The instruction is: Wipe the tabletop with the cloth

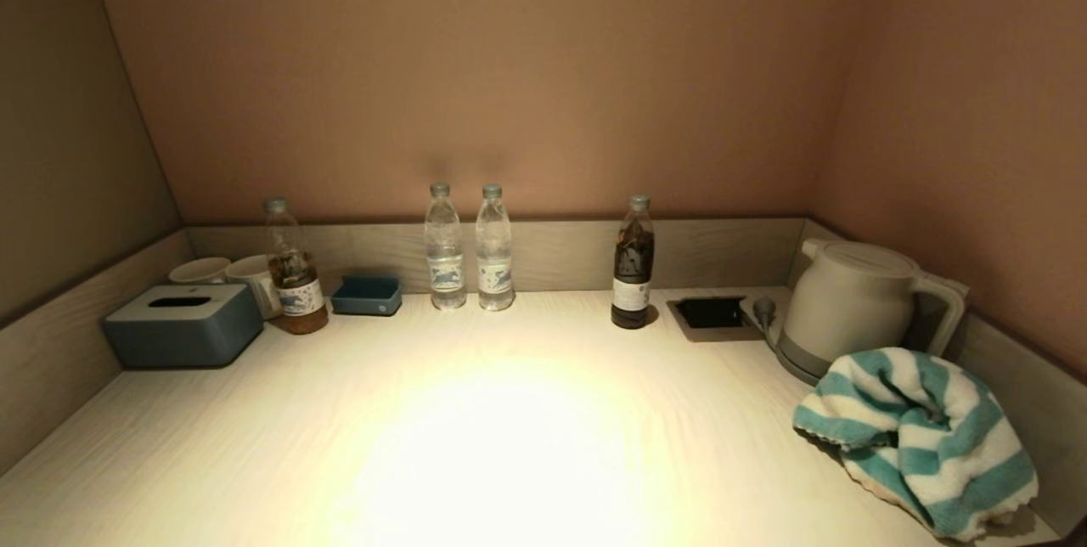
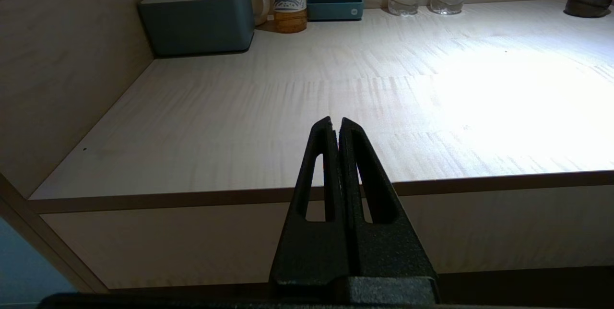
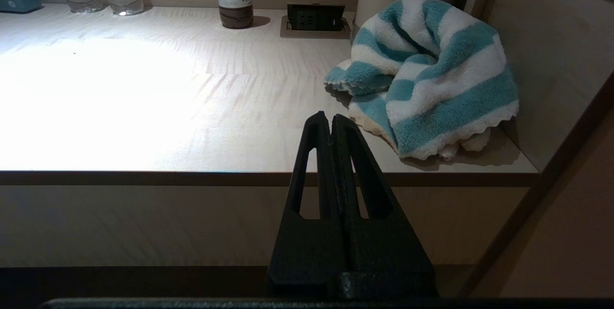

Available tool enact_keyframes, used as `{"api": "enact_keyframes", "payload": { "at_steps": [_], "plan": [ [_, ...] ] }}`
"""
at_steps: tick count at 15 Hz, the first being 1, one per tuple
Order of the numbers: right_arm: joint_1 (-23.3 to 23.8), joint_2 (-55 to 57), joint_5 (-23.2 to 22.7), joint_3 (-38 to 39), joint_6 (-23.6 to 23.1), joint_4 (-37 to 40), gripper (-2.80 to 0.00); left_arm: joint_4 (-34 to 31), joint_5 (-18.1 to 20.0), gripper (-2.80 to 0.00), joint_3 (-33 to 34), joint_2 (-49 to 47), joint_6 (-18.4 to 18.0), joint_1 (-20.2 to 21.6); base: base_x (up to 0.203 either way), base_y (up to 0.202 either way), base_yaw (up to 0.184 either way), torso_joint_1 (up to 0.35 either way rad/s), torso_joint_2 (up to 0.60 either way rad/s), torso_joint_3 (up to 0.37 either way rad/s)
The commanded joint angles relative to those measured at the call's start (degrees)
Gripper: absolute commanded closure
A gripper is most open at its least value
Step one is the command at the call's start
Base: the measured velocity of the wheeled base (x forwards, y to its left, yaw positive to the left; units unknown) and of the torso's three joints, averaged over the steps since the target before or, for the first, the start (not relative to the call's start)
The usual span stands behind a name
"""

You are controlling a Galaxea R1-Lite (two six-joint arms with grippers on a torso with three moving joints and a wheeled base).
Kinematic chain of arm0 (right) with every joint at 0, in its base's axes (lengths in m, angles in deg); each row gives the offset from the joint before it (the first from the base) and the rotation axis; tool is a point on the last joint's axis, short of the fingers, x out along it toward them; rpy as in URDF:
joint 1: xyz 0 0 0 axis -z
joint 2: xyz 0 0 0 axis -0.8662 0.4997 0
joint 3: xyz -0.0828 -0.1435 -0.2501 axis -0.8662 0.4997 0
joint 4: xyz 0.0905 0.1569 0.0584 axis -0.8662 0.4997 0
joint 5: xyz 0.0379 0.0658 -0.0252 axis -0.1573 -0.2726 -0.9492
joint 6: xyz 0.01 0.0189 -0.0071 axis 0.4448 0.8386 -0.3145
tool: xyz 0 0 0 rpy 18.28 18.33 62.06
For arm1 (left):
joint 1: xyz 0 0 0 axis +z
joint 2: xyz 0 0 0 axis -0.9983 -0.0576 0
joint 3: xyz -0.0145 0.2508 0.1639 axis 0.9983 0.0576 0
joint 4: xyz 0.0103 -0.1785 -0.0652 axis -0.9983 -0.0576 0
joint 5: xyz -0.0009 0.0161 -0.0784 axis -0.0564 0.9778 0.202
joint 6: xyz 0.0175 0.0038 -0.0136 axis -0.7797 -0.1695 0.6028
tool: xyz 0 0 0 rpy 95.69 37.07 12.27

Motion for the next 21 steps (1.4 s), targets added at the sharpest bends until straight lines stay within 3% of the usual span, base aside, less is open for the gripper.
{"api": "enact_keyframes", "payload": {
  "at_steps": [1,21],
  "plan": [
    [-0.09,0.04,0.02,0.0,-0.03,-0.01,0.0,0.0,0.02,0.0,0.01,0.01,0.0,0.03,0.0,0.0,0.0,0.0,0.0,0.0],
    [0.0,0.04,0.02,0.0,1.46,-0.09,0.0,0.0,0.11,0.0,0.01,0.01,0.0,0.03,0.0,0.0,0.0,0.0,0.0,0.0]
  ]
}}
